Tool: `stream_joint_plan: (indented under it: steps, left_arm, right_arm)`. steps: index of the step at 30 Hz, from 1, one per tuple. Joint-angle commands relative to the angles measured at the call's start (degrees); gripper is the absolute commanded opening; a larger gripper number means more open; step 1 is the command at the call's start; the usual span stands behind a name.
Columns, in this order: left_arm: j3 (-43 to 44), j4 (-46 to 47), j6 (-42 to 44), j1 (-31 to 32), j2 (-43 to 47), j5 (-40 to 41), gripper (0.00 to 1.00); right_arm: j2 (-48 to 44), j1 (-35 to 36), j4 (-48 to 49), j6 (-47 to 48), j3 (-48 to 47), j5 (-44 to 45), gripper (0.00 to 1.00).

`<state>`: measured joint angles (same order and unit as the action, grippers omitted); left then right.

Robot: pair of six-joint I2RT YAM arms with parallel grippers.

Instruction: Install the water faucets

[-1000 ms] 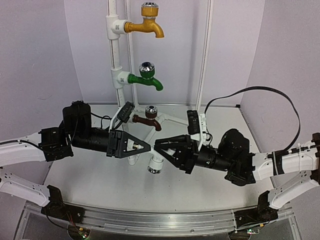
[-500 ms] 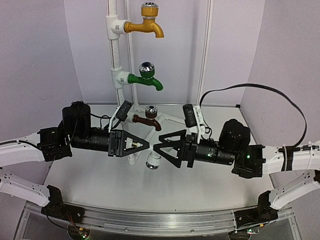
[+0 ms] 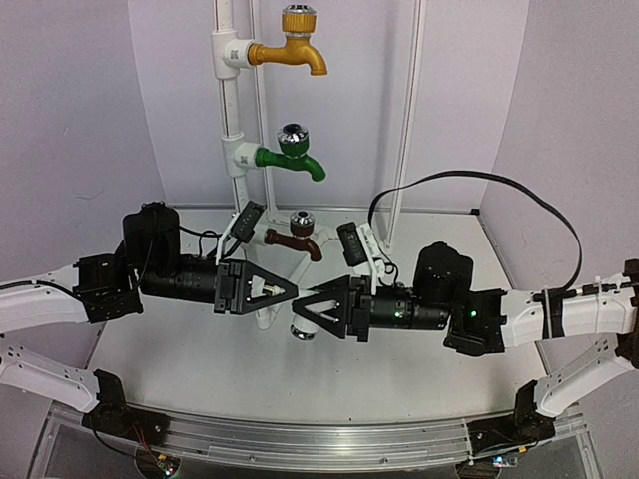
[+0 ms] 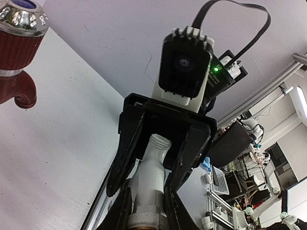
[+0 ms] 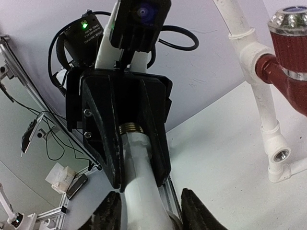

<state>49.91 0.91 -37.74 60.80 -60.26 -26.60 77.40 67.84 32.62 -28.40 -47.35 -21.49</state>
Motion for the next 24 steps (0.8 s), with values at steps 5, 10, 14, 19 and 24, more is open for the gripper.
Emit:
stream_joint_plan:
  steps: [5, 10, 14, 19, 24]
  left_arm:
    - [2.3, 2.0, 0.0, 0.0, 1.8, 0.6, 0.0]
    - [3.4, -3.3, 0.0, 0.0, 2.9, 10.0, 0.56]
    - [8.1, -18.0, 0.0, 0.0, 3.7, 24.9, 0.92]
    - [14.5, -30.5, 0.3, -0.1, 4.0, 41.2, 0.95]
    - [19.2, -33.4, 2.6, -0.5, 3.4, 50.4, 0.97]
  right_arm:
    - [0.8, 0.0, 10.4, -2.0, -1.0, -4.7, 0.0]
    - [-4.2, -0.1, 3.9, 6.8, 3.7, 7.6, 0.0]
    - [-10.4, -0.1, -7.3, 24.1, 8.4, 19.3, 0.0]
    - [-10.3, 0.0, -11.5, 51.2, 10.9, 31.3, 0.0]
    - [-2.5, -0.1, -3.5, 79.6, 9.4, 40.4, 0.0]
